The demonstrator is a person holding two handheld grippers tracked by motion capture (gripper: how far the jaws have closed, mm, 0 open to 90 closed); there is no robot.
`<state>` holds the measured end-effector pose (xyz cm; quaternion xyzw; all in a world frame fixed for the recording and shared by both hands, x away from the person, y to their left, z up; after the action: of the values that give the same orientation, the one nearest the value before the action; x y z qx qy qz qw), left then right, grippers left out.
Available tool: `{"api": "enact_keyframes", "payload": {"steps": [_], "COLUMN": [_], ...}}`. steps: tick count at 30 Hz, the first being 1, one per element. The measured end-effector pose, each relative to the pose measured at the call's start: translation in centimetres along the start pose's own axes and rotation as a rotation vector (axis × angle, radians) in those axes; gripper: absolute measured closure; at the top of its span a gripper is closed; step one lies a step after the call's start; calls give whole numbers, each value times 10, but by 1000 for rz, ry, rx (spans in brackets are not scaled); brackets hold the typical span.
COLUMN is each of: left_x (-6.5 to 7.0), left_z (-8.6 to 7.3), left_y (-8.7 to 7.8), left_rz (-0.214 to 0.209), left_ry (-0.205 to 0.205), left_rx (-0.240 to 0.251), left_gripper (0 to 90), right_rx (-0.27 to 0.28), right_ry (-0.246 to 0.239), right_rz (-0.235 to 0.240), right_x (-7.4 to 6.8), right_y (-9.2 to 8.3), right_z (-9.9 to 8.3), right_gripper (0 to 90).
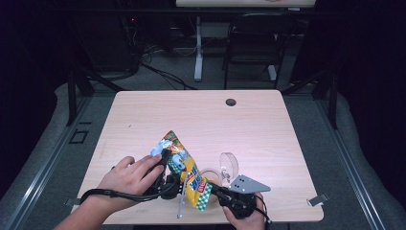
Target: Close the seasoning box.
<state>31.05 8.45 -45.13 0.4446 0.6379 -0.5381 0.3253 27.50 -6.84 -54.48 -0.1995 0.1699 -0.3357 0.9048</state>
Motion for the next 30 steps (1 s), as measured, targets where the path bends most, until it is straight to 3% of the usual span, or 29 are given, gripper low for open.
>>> {"api": "enact_keyframes", "payload": {"steps": [6, 30], "left_x": [3, -5], "left_z": [-1, 2], "left_y": [-1, -4], "left_rz": [-8, 0], "left_ry": [-14, 0], "left_rx": [1, -2], "left_gripper": [835, 834], "right_rx": [-1, 15], "right_ry": [2, 7], "right_rz": [5, 10], "right_x": [-1, -1], "right_y": [-1, -5], "right_z": [-1, 2], "right_gripper": [900, 900]}}
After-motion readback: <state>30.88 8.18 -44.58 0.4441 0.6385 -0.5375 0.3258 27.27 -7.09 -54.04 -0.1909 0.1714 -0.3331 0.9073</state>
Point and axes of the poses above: each handheld gripper's, and its own axes: y roughly forward along the jaws, z roughly out of its top, x roughly to its right, the point moved 9 cm from there along y, roughly forward along the jaws, and after that the axes turned 5 degrees about -x, right-handed, at the moved point
